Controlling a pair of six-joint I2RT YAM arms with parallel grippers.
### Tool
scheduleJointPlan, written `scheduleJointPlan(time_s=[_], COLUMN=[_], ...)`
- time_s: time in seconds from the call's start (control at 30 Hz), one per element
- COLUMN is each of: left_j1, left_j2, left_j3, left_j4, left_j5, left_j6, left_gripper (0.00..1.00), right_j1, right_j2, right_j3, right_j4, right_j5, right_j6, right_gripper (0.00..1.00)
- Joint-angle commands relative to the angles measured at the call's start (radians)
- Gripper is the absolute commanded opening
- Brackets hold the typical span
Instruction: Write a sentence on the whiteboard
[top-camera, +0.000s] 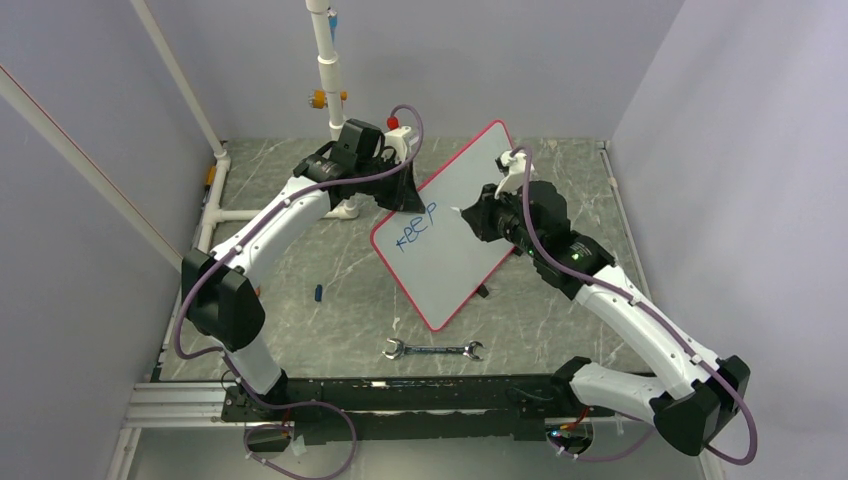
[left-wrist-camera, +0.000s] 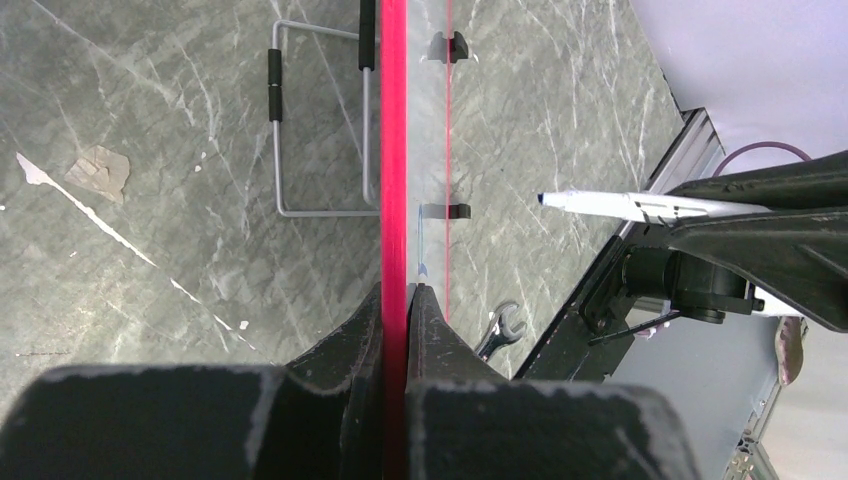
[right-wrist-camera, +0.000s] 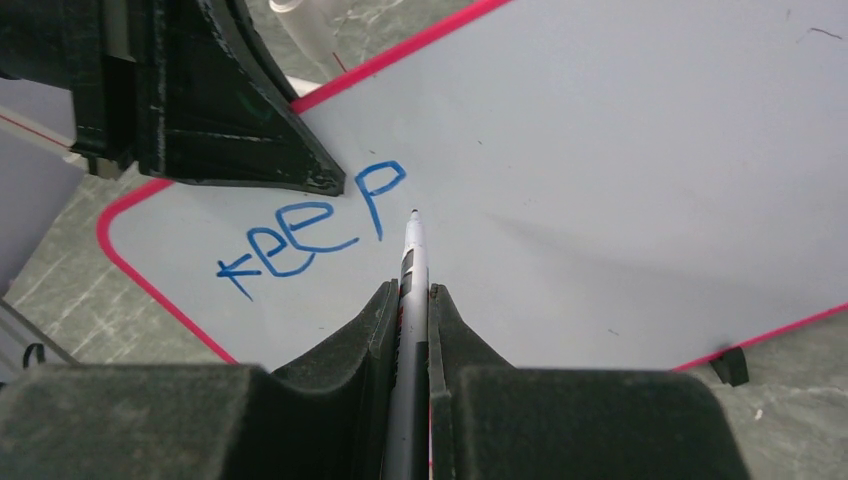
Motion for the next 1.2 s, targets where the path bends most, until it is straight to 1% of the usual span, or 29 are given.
scheduleJointPlan(time_s=[0.0,0.27,0.4,0.57,0.8,1.17], left_j1=[-0.001,-0.001,-0.004,-0.005,-0.009,-0.016], left_j2=[-0.024,-0.021,-0.018,-0.017,-0.019,-0.022], left_j3=[0.028,0.028,0.03,0.03,0.03,0.03], left_j4=[-0.004,-0.004,-0.005,-0.009,-0.009,-0.01], left_j5=[-0.119,-0.123,-0.122,-0.135,-0.135,-0.141], left_j6=[0.133,0.126,0.125,0.129,0.13,0.133], left_gripper=[0.0,0.0,0.0,0.0,0.0,0.0], right_j1=[-0.019,-0.063,-0.104,-0.157,-0.171,-0.178], right_j2=[-0.033,-0.051,-0.043,-0.023,0.028,0.118], right_j3=[-0.018,-0.025,-0.025,-0.022,0.008,0.04], right_j4=[0.001,-0.007,0.0,0.05,0.122,0.182], right_j5=[0.038,-0.004,-0.022,-0.122,-0.238,-0.244], right_j6=[-0.03,-0.069,-0.081,-0.077,-0.069,-0.056], right_gripper=[0.0,0.0,0.0,0.0,0.0,0.0])
